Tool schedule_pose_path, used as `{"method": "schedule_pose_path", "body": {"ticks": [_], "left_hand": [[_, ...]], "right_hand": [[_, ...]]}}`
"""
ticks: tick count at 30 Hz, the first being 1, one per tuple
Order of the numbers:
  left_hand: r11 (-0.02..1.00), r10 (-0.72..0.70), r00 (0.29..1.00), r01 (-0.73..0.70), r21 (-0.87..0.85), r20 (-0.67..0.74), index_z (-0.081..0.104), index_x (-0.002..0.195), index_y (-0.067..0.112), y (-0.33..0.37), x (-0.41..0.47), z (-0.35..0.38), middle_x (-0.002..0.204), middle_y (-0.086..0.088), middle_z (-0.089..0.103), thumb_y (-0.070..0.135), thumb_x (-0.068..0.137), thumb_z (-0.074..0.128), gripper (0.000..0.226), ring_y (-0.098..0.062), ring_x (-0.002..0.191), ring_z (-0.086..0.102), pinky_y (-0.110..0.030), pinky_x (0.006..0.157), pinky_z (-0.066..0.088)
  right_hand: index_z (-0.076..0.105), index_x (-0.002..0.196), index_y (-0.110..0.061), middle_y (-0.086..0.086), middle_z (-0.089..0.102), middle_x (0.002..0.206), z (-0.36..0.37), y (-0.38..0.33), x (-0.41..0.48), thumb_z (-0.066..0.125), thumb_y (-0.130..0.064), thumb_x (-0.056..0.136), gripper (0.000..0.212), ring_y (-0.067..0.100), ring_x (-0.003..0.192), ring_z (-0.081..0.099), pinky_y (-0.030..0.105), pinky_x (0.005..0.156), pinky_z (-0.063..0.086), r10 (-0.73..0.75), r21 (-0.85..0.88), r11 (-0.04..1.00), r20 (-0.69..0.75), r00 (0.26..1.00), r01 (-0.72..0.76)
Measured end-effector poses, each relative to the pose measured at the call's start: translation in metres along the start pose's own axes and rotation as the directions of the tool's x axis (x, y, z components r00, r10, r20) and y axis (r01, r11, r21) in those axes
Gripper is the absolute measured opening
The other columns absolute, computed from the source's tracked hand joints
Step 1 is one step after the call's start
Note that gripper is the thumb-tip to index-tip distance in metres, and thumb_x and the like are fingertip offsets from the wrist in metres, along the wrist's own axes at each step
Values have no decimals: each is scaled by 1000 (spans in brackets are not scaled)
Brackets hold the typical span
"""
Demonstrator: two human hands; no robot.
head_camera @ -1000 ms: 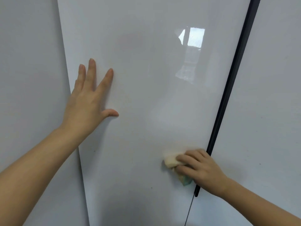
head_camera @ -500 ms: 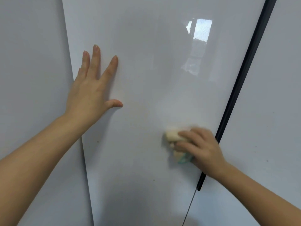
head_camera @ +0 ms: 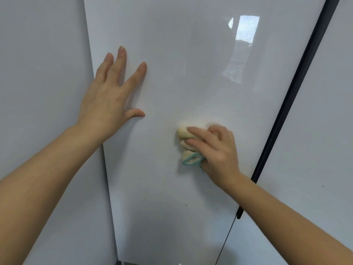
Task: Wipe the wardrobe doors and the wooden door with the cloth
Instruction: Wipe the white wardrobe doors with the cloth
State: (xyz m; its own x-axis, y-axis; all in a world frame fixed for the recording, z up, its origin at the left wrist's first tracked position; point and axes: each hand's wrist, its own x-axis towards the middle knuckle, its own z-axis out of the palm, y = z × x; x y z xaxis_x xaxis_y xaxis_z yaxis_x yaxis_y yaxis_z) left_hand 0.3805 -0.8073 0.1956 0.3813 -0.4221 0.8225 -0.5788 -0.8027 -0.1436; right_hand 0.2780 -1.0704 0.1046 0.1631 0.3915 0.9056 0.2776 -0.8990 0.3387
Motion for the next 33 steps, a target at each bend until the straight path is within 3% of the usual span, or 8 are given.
{"method": "schedule_pose_path", "body": {"ticks": [3, 7, 12, 16, 20, 26, 30, 33], "left_hand": [[999, 36, 999, -36, 21, -4, 23, 154, 29, -8, 2, -3, 160, -20, 13, 40, 70, 80, 102, -45, 143, 19, -56, 113, 30], [998, 48, 999, -49, 34, 12, 21, 153, 33, -13, 1, -2, 161, -17, 12, 40, 70, 81, 104, -42, 145, 18, -56, 111, 33], [999, 39, 999, -39, 22, 6, 20, 154, 32, -13, 2, 0, 161, -17, 12, 41, 69, 81, 105, -41, 145, 17, -54, 113, 30], [999, 3, 1000, -3, -41, -7, 20, 154, 32, -12, -2, 0, 163, -13, 8, 39, 69, 82, 105, -37, 148, 10, -50, 116, 24], [984, -112, 993, 115, -136, 32, 12, 155, 35, -9, -3, 0, 163, -10, -7, 38, 71, 81, 109, -33, 150, -5, -45, 118, 15], [989, -99, 995, 100, -113, 15, 16, 155, 34, -11, -1, -2, 163, -12, -1, 42, 69, 81, 107, -37, 149, 1, -46, 118, 19], [992, -85, 996, 85, -96, 7, 20, 154, 34, -17, -2, -2, 163, -13, 2, 42, 68, 82, 106, -37, 149, 5, -44, 118, 19], [993, -67, 998, 67, -92, 7, 20, 154, 35, -20, -3, -2, 163, -10, 3, 40, 68, 83, 106, -35, 149, 7, -44, 116, 23]], "right_hand": [[68, 111, -14, 2, 65, 129, 21, -31, -49, 57, -11, 98, 17, 30, 91, 54, 38, 77, 46, -112, 51, 993, 119, 987, 107], [68, 99, -20, -6, 64, 124, 23, -46, -86, 56, -10, 97, 16, 25, 92, 56, 35, 71, 43, -344, 145, 939, 373, 862, 312], [74, 105, -13, 1, 67, 124, 29, -32, -2, 48, -11, 102, 26, 30, 90, 53, 37, 77, 47, -81, 66, 995, 52, 995, 77], [65, 108, -16, 0, 66, 127, 49, -56, -46, 60, -12, 97, 13, 29, 91, 54, 38, 73, 49, -168, 113, 982, 124, 978, 154], [69, 99, -17, -3, 67, 121, 48, -75, -71, 41, -9, 102, 29, 26, 92, 50, 35, 67, 49, -268, 182, 959, 316, 910, 219], [76, 96, -9, 2, 69, 120, 67, -73, 16, 47, -6, 100, 29, 29, 89, 50, 34, 73, 42, 26, 109, 994, -23, 999, -23], [67, 99, -12, 1, 66, 122, 92, -110, -58, 61, -9, 93, 8, 27, 89, 49, 36, 67, 47, -172, 208, 969, 183, 968, 132], [71, 91, -13, -3, 68, 117, 90, -122, -64, 52, -10, 93, 19, 23, 89, 47, 35, 64, 47, -173, 229, 968, 296, 939, 107]]}}
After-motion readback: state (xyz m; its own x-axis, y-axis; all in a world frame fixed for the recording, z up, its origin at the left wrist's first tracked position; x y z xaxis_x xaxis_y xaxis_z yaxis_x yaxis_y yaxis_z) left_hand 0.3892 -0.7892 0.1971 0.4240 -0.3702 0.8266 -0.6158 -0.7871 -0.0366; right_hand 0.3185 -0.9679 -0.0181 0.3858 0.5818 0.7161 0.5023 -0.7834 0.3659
